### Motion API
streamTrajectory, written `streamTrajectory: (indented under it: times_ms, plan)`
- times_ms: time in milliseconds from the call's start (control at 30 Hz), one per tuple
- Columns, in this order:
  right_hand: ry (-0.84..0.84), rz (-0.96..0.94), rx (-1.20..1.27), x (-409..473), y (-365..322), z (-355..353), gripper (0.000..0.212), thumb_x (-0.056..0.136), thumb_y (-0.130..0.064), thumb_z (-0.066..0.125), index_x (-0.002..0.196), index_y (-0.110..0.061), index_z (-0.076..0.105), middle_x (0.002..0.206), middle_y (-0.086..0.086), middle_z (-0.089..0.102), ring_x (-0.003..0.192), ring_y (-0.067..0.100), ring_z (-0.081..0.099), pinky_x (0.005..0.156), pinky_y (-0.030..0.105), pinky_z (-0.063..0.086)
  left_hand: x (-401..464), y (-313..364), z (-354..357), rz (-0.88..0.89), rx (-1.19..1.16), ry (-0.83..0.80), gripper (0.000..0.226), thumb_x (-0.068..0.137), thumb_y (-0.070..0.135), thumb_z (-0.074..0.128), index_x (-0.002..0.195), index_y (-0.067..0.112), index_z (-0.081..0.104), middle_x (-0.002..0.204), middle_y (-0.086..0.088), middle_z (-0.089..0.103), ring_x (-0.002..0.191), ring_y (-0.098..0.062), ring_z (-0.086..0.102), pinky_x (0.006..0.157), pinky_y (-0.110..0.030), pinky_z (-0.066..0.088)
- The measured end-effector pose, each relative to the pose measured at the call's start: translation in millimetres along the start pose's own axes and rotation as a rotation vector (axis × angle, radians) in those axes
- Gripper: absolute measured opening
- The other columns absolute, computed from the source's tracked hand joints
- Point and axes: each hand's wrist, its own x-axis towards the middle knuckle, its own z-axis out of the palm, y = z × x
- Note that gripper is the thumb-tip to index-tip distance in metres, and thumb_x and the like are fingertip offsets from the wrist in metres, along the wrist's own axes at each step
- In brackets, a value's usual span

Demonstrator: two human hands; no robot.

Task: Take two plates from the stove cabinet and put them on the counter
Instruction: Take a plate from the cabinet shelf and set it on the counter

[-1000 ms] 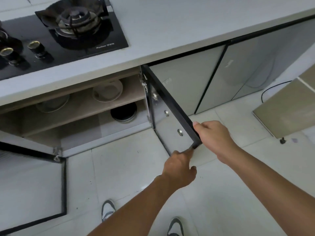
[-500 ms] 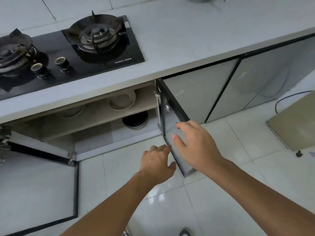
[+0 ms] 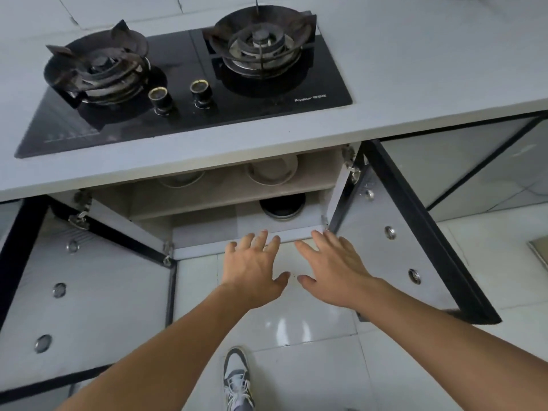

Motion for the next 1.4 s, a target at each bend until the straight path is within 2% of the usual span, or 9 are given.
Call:
streamTrajectory:
  times_ms: [333, 600, 867, 1067, 1400]
  plan:
    - [-0.079, 0.040, -0.083, 81, -44, 1, 0.063, 0.088, -0.047, 0.047, 0.144, -0.024, 0.029, 0.147, 0.012, 0.031, 0.137, 0.031, 0.025, 0.112, 0.048, 0.024, 35, -95, 19, 0.072, 0.047, -0.042, 0.078, 0.088, 0.065, 0.041, 0.151, 0.026, 0.019, 0.161, -0.005, 0.021, 0.143, -0.028, 0.026, 0.112, -0.049, 0.027]
    - [-0.055, 0.140, -0.056, 134, -49, 5, 0.062, 0.089, -0.045, 0.048, 0.145, -0.023, 0.030, 0.142, 0.009, 0.039, 0.133, 0.028, 0.032, 0.110, 0.044, 0.028, 87, -141, 31, 0.159, 0.093, -0.008, 0.074, 0.087, 0.063, 0.041, 0.147, 0.023, 0.025, 0.154, -0.007, 0.031, 0.132, -0.029, 0.038, 0.102, -0.048, 0.035]
    - [-0.004, 0.134, -0.033, 170, -27, 27, 0.062, 0.090, -0.044, 0.048, 0.146, -0.022, 0.029, 0.144, 0.008, 0.039, 0.133, 0.028, 0.034, 0.107, 0.041, 0.032, 128, -144, 50, 0.129, 0.095, 0.113, 0.068, 0.086, 0.062, 0.043, 0.141, 0.024, 0.034, 0.146, -0.003, 0.042, 0.127, -0.027, 0.042, 0.097, -0.044, 0.037]
    - [0.049, 0.124, -0.006, 199, 0, 63, 0.061, 0.090, -0.043, 0.049, 0.145, -0.023, 0.031, 0.142, 0.008, 0.040, 0.134, 0.027, 0.034, 0.106, 0.040, 0.033, 158, -139, 90, 0.111, 0.116, 0.161, 0.064, 0.084, 0.062, 0.046, 0.135, 0.023, 0.040, 0.142, -0.001, 0.045, 0.122, -0.027, 0.047, 0.093, -0.042, 0.037]
    - [0.190, 0.135, 0.003, 267, 62, 134, 0.060, 0.090, -0.045, 0.050, 0.143, -0.022, 0.035, 0.138, 0.008, 0.047, 0.131, 0.028, 0.039, 0.105, 0.041, 0.038, 246, -143, 149, 0.072, 0.210, 0.202, 0.069, 0.086, 0.063, 0.041, 0.143, 0.024, 0.033, 0.150, -0.007, 0.039, 0.129, -0.031, 0.043, 0.099, -0.047, 0.037]
